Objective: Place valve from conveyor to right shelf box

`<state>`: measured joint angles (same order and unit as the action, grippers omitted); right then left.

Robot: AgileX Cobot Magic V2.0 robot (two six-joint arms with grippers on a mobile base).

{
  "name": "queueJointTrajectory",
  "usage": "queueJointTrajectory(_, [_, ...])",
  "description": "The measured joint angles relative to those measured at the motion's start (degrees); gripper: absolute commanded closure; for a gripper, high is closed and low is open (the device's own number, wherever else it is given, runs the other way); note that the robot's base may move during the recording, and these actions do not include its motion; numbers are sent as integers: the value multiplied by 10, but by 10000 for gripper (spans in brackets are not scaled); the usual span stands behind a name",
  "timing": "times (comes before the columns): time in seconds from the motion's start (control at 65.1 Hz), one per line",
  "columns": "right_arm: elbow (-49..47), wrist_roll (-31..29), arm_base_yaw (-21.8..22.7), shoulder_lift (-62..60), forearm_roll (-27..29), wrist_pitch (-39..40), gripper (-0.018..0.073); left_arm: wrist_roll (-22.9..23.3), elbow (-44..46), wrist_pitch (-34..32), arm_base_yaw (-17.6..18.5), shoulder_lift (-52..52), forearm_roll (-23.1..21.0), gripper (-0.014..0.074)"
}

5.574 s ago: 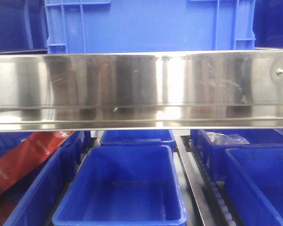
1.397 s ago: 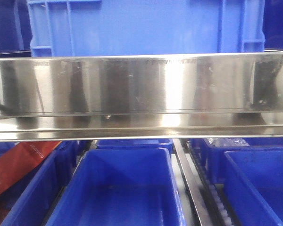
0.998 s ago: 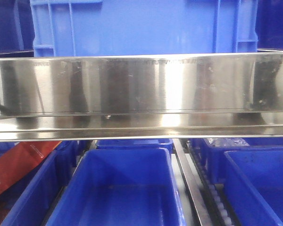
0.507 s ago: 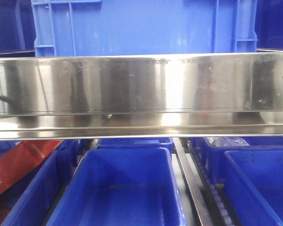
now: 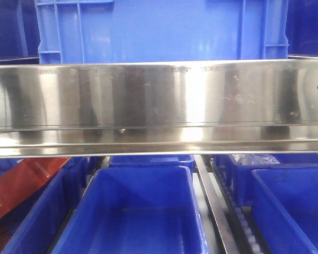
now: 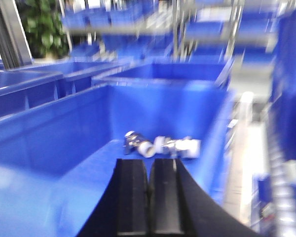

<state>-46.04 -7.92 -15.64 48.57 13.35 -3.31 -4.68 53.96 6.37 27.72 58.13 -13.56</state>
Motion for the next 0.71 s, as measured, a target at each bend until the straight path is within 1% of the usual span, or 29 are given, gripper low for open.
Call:
queueJointTrajectory(0.138, [69,0,0,-81,-15,2,727,0,-108,-39,0,-95,1,707])
queueJointTrajectory(0.307, [149,0,0,-163,-18,5,727,0,-210,-50,-1,-207,1,707])
queueJointTrajectory(0.415, [189,0,0,-196,-18,17,727,0,-270,-50,-17,-273,1,707])
queueJointTrajectory(0.599, [203,0,0,-214,-18,19,727,0,-317,-49,-49,-346,1,707])
queueJointTrajectory(0.706, [203,0,0,-214,-19,19,727,0,-324,-48,-55,-374,1,707])
